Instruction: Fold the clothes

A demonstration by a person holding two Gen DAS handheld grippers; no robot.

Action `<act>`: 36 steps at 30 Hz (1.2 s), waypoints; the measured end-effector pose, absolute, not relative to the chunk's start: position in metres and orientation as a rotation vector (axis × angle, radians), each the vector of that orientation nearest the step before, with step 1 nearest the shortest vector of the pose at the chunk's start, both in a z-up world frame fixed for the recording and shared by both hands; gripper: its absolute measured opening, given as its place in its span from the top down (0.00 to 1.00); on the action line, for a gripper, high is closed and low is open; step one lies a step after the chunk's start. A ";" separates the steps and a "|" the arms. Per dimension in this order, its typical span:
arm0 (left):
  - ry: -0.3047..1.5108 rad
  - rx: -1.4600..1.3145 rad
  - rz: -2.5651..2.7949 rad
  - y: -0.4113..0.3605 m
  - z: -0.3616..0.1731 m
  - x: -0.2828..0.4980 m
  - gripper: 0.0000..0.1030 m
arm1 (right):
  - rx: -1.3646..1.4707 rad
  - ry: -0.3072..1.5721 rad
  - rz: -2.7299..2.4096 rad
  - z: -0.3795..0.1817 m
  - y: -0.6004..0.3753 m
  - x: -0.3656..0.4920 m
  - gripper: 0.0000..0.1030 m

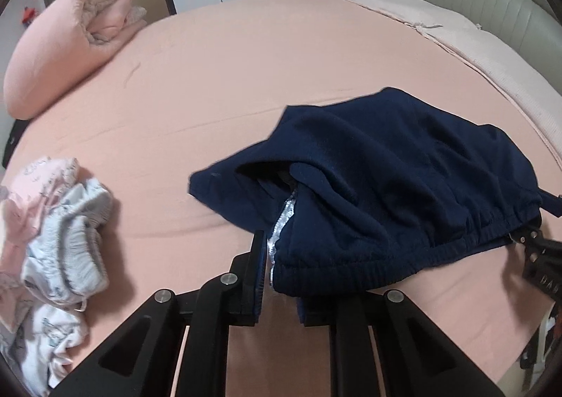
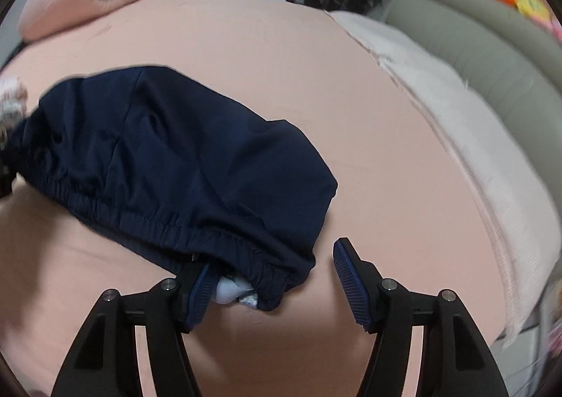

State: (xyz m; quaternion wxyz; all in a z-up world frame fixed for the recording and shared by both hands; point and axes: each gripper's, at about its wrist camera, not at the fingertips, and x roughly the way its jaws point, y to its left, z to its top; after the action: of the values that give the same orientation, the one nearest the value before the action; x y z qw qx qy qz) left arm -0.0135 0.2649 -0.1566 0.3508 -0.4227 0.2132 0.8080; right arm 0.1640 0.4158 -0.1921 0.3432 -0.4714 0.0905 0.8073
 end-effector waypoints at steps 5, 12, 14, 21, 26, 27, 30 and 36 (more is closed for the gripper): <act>0.470 -1.137 2.126 0.249 -0.151 -0.024 0.87 | -1.196 0.433 2.046 -0.199 0.437 0.175 0.38; 0.425 -1.208 2.147 0.233 -0.155 -0.024 0.85 | -1.166 0.442 2.043 -0.195 0.444 0.187 0.38; 0.431 -1.216 2.153 0.237 -0.156 -0.023 0.85 | -1.158 0.428 2.051 -0.193 0.440 0.187 0.39; 0.508 -1.172 2.153 0.242 -0.151 -0.017 0.85 | -1.180 0.326 2.120 -0.184 0.422 0.184 0.78; 0.580 -1.126 2.155 0.254 -0.143 -0.023 0.86 | -1.182 0.432 2.160 -0.174 0.438 0.179 0.89; 0.579 -1.126 2.151 0.258 -0.141 -0.027 0.86 | -1.175 0.434 2.162 -0.171 0.441 0.176 0.89; 0.579 -1.157 2.134 0.278 -0.142 -0.042 0.85 | -1.170 0.370 2.172 -0.160 0.448 0.162 0.89; 0.677 -1.194 2.107 0.300 -0.152 -0.055 0.85 | -1.229 0.300 2.178 -0.156 0.450 0.126 0.89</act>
State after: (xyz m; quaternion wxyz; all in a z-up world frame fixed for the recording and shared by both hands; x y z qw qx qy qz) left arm -0.0546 0.2996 -0.1523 0.3086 -0.4516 0.2560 0.7971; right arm 0.1258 0.4498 -0.1561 0.3063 -0.4646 0.1135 0.8231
